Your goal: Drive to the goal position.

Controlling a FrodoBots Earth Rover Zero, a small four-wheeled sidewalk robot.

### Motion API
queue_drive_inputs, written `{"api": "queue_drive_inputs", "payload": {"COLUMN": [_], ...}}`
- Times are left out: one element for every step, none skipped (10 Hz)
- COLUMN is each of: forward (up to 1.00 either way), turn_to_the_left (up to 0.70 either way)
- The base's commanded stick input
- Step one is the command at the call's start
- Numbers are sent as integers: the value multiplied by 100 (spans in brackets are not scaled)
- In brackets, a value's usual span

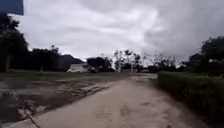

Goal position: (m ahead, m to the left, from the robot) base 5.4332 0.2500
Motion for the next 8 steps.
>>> {"api": "queue_drive_inputs", "payload": {"forward": [50, 50, 50, 50, 50, 50, 50, 50], "turn_to_the_left": [-50, 0, 0, 0, 0, 0, 0, 0]}}
